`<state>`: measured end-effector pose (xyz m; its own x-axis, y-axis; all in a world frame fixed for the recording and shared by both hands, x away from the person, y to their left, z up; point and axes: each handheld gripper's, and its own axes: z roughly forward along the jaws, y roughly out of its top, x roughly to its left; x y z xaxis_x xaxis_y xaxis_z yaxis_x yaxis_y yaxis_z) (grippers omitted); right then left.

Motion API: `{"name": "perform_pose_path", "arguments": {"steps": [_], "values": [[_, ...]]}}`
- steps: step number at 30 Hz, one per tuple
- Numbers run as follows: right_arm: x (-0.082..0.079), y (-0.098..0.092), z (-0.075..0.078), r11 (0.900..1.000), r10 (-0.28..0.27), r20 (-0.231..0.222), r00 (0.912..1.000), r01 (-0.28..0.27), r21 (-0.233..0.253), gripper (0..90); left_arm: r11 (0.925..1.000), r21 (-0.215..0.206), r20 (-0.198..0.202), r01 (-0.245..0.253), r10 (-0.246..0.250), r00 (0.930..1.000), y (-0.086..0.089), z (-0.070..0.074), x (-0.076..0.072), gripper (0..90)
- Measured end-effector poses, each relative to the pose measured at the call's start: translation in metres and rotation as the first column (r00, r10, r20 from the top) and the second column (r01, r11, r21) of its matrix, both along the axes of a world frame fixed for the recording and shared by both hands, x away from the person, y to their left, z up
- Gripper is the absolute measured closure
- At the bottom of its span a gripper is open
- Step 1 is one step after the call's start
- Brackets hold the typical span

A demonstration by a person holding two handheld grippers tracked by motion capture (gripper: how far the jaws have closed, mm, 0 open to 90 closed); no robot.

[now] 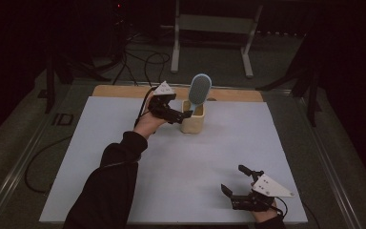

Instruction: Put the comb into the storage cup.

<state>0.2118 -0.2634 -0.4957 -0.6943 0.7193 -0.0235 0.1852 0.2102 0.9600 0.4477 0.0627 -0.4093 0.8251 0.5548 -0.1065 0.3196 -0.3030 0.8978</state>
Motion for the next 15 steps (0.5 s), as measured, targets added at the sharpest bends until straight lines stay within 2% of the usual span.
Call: {"name": "perform_pose_path", "arguments": {"steps": [4, 9, 15], "values": [[-0.001, 0.001, 0.001, 1.0, 0.0, 0.004, 1.0, 0.0, -0.001, 8.8, 1.0, 0.009, -0.014, 0.004, -0.004, 0.9999, 0.005, 0.0, -0.004, 0.0], [-0.001, 0.002, 0.002, 1.0, 0.0, 0.009, 1.0, 0.0, -0.005, 8.8, 0.9999, -0.006, -0.02, 0.01, -0.01, 0.9998, 0.012, 0.003, -0.007, 0.0], [0.0, 0.002, 0.001, 1.0, -0.002, 0.005, 1.0, 0.002, -0.007, 8.8, 0.9998, -0.004, -0.033, 0.018, -0.018, 0.9993, 0.021, 0.002, -0.011, 0.0]]}}
